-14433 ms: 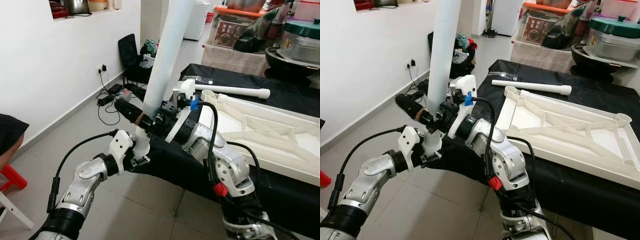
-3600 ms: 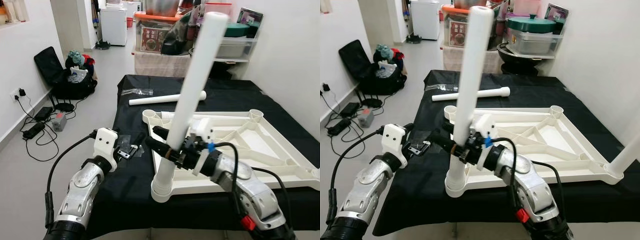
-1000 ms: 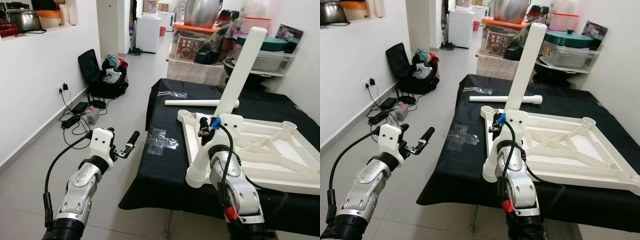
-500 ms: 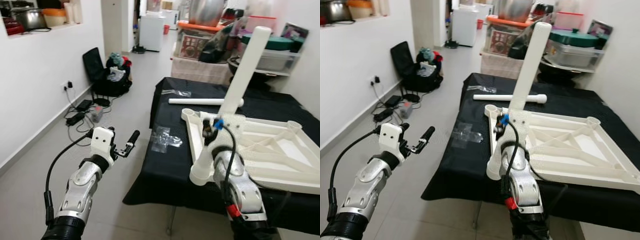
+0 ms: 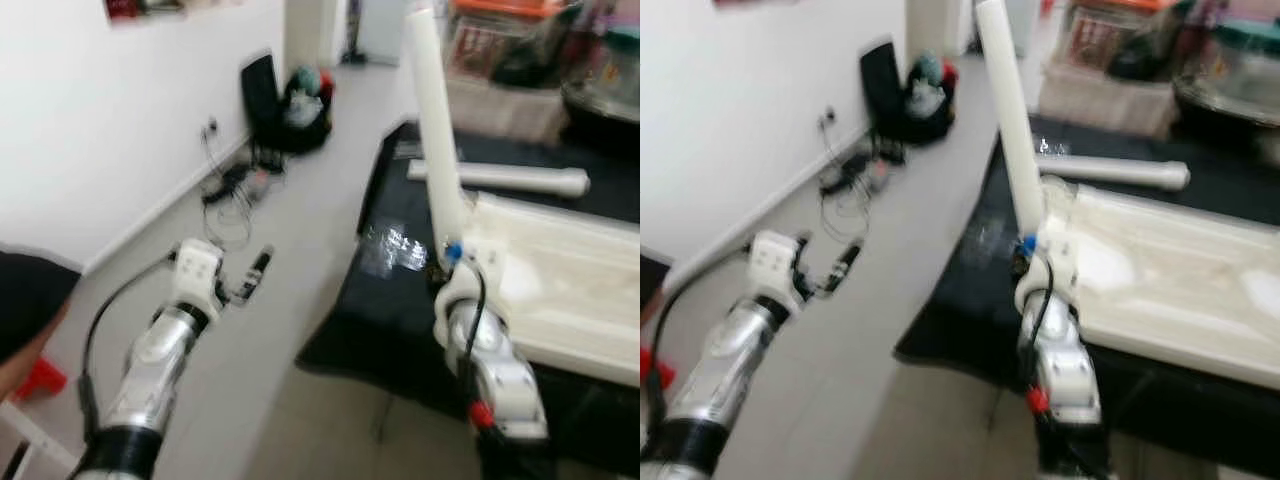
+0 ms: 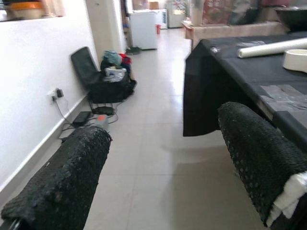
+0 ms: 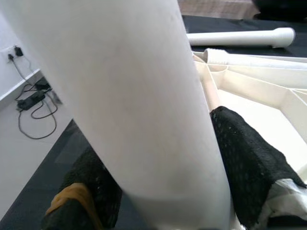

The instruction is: Building children table

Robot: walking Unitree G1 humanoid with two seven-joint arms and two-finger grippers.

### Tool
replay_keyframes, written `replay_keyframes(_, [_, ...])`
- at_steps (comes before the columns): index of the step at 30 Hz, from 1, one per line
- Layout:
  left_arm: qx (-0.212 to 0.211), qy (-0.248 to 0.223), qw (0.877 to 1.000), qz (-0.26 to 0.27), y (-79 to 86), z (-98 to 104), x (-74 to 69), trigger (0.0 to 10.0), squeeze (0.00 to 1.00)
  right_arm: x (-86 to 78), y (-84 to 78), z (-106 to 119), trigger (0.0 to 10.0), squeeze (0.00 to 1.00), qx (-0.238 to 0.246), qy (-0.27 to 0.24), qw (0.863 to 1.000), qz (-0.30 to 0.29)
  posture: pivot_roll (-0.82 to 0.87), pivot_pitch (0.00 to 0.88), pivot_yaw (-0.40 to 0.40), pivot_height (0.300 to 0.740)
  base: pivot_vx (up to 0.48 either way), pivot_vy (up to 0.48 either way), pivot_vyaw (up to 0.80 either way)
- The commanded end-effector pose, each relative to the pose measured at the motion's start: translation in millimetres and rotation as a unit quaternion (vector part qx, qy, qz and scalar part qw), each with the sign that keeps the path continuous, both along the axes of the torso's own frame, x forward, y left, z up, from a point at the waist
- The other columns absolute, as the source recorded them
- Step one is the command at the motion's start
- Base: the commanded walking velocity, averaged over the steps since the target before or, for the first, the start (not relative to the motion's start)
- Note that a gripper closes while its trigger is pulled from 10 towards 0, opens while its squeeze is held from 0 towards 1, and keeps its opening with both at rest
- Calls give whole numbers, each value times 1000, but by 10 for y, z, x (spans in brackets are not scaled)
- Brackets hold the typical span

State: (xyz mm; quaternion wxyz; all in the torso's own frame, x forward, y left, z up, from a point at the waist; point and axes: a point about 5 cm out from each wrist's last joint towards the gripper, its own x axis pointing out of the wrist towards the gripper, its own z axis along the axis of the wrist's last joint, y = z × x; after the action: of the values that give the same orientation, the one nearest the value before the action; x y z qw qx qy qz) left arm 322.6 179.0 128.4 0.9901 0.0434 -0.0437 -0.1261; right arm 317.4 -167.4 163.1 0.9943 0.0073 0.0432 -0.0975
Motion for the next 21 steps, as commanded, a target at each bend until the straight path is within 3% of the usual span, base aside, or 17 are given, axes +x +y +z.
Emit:
replay_keyframes(1, [5,-4,1000,-22,-127,23,23,10000,0,-3,-1,-61,10000,0,10,14,1000,6,41,0,-71,740,0,0,0])
replay_keyframes(9, [8,-3,1000,-18,-76,7,8,10000,0,16,-61,-71,10000,0,12,17,1000,5,44,0,-73,740,0,0,0])
replay_keyframes(10, [9,-3,1000,-17,-72,8,9,10000,0,13,-62,-66,7725,0,14,13,1000,6,45,0,-74,740,0,0,0])
replay_keyframes(11, [9,-3,1000,-17,-70,8,11,10000,0,8,-57,-60,2667,0,18,7,1000,10,45,0,-74,740,0,0,0])
replay_keyframes(12, [9,-3,1000,-17,-70,8,11,10000,0,8,-57,-60,2667,0,18,7,1000,10,45,0,-74,740,0,0,0])
replay_keyframes(13, [10,-2,1000,-17,-69,6,11,10000,0,-4,-39,-58,0,0,30,0,999,18,47,0,-78,740,0,0,0])
replay_keyframes(21, [15,-3,1000,-10,-27,14,24,10000,0,-59,106,-138,0,0,34,8,997,67,54,0,-89,740,0,0,0])
